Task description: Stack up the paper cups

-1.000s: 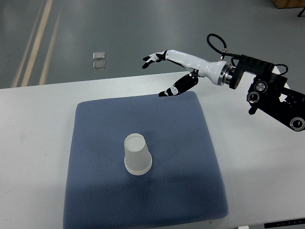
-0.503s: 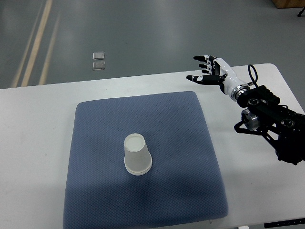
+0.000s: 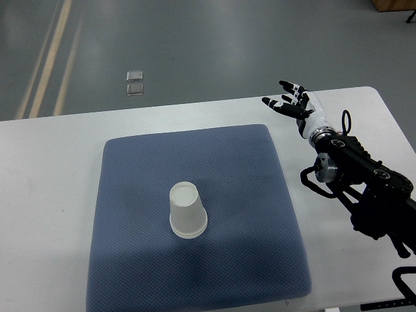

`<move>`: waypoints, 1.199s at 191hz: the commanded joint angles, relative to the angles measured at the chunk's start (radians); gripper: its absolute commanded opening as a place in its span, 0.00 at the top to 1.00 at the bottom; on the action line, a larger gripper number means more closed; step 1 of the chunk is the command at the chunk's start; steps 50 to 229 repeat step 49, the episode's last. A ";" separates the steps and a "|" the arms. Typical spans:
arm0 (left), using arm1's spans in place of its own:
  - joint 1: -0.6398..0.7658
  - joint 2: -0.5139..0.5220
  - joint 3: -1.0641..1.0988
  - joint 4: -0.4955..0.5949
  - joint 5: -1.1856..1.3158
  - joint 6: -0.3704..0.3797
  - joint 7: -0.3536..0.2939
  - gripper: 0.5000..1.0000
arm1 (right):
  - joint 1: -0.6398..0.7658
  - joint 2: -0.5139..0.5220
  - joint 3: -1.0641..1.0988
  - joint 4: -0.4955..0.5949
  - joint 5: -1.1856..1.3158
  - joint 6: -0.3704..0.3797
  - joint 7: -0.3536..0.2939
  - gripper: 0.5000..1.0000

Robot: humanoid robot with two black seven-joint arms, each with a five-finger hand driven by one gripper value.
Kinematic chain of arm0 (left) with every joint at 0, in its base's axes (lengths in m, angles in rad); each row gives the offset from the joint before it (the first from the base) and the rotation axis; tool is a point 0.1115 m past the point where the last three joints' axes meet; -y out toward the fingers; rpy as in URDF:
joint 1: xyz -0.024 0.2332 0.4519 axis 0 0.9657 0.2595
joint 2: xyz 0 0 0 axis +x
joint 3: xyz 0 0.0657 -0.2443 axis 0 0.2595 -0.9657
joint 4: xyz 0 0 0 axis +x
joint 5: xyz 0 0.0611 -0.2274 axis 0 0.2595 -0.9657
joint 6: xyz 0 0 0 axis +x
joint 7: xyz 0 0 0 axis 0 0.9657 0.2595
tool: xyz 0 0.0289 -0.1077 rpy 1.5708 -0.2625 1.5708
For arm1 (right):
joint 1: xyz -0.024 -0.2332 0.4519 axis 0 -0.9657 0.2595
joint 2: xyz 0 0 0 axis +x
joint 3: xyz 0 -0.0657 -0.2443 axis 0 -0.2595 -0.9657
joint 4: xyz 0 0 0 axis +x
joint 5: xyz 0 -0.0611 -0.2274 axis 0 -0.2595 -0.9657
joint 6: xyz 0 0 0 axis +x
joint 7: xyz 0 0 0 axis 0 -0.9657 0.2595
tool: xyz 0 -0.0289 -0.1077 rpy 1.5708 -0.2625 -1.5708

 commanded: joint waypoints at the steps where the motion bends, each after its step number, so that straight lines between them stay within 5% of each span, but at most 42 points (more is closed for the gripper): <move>1: -0.001 0.000 0.000 0.001 0.000 0.000 0.001 0.00 | -0.002 0.004 0.000 0.004 -0.008 0.000 0.004 0.15; 229: 0.001 0.000 0.000 0.000 0.000 0.000 -0.001 0.00 | -0.006 0.016 -0.001 0.004 -0.017 0.001 0.005 0.15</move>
